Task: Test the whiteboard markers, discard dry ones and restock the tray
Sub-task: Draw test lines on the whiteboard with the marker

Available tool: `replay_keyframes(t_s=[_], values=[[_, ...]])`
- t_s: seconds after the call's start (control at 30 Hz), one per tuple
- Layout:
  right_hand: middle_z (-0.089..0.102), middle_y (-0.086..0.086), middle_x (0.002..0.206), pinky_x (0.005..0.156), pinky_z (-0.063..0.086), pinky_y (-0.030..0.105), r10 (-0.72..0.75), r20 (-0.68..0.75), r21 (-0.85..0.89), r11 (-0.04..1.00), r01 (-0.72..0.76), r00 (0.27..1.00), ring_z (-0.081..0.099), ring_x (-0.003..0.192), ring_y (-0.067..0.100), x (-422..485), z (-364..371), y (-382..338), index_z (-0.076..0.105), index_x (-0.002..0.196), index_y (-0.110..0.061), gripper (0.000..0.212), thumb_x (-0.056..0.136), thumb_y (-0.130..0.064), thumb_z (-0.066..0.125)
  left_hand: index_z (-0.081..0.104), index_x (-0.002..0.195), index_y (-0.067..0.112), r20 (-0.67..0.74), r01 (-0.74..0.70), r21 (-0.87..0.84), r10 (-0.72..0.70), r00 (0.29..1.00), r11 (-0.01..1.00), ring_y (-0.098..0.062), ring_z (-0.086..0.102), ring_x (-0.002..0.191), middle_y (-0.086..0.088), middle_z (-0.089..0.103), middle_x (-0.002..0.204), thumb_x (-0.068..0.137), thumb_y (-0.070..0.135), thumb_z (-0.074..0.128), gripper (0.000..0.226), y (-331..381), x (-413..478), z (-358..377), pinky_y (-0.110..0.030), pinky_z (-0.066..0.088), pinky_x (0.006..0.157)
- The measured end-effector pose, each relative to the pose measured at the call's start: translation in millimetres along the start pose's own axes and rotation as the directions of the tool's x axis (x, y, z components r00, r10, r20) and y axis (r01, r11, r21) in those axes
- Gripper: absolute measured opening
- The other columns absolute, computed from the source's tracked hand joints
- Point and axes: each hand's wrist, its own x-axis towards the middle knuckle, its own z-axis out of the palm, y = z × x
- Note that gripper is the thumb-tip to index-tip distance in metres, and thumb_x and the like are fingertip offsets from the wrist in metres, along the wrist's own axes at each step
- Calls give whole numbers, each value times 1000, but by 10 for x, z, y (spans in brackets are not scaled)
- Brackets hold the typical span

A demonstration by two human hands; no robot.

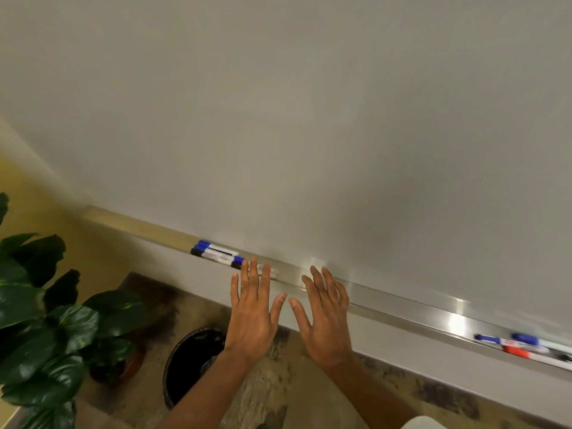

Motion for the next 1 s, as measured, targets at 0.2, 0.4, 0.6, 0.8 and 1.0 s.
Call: replay_keyframes(t_s=[0.2, 0.4, 0.6, 0.8, 1.0], values=[[28, 0, 160, 118, 20, 50, 98, -60, -54, 993, -102, 993, 17, 150, 19, -172, -455, 595, 45, 145, -20, 54, 101, -51, 37, 7, 164, 15, 27, -138, -43, 139, 990, 990, -26, -6, 159, -9, -8, 172, 108, 53, 25, 69, 690, 155, 218, -48, 1, 127], [21, 0, 162, 120, 15, 49, 171, -105, -142, 972, -185, 980, 13, 151, 20, -414, -788, 1159, 43, 146, -18, 56, 99, -49, 47, 9, 164, 15, 66, -234, -75, 239, 969, 969, -27, -5, 159, -9, -6, 172, 108, 54, 27, 71, 1329, 226, 447, -49, 4, 126], [14, 2, 164, 120, 11, 49, 270, -128, -189, 938, -290, 954, 10, 151, 23, -650, -1066, 1625, 33, 151, -20, 63, 100, -56, 35, 11, 164, 14, 113, -323, -59, 328, 938, 945, -29, -2, 159, -11, -3, 172, 107, 57, 22, 72, 1867, 216, 668, -50, 6, 125], [13, 4, 164, 119, 12, 52, 367, -131, -244, 889, -389, 921, 8, 151, 24, -909, -1285, 2128, 30, 152, -19, 64, 101, -57, 27, 8, 164, 17, 176, -400, -78, 408, 896, 913, -25, -5, 159, -8, -5, 172, 108, 59, 21, 71, 2310, 165, 955, -47, 3, 126], [17, 4, 163, 120, 11, 51, 457, -133, -279, 834, -476, 879, 7, 151, 24, -1184, -1383, 2709, 34, 150, -22, 56, 101, -50, 34, 17, 163, 16, 252, -440, -80, 445, 859, 895, -23, -7, 159, -9, 1, 172, 107, 58, 20, 70, 2639, 92, 1262, -46, 4, 125]])
